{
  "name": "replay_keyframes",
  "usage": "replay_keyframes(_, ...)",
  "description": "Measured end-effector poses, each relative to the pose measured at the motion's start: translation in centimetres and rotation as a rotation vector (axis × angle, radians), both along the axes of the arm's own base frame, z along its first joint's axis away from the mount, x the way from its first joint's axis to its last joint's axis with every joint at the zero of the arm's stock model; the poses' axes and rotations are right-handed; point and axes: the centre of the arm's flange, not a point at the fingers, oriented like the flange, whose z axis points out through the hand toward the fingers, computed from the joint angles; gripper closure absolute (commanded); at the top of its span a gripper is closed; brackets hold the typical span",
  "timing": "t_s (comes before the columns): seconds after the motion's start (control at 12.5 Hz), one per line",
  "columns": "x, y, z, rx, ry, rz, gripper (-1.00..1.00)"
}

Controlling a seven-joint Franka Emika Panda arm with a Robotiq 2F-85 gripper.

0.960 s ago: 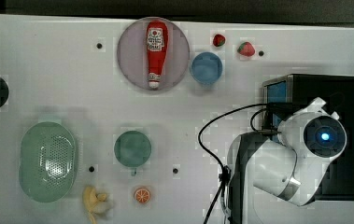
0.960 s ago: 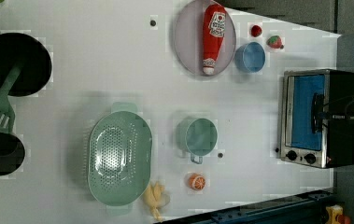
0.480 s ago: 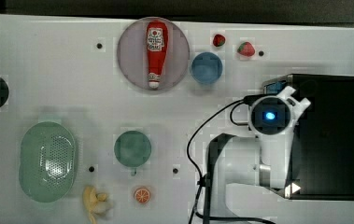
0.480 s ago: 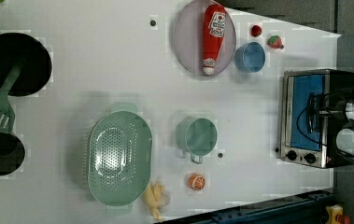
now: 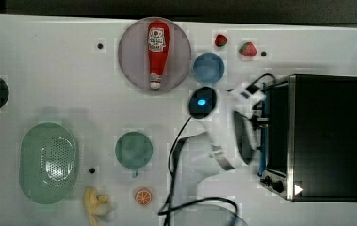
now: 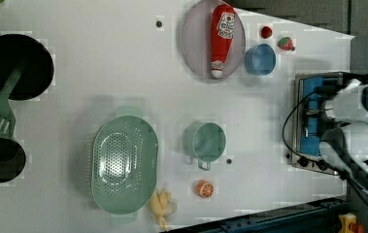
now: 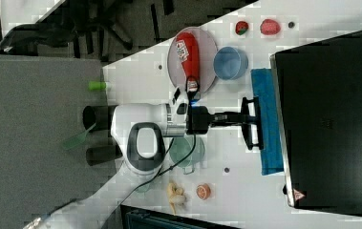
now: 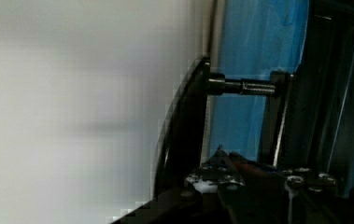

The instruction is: Flap open oven.

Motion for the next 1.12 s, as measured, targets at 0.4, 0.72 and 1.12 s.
replay_keyframes(0.4, -1.0, 10.1, -10.2, -0.211, 0.044, 0.076, 0.65)
replay_keyframes(0.72, -2.4, 13.1, -17.6, -0.346, 0.093, 0.1, 0.65)
replay_keyframes(1.12, -2.2, 14.5, -19.3, -0.459, 0.086, 0.09, 0.65)
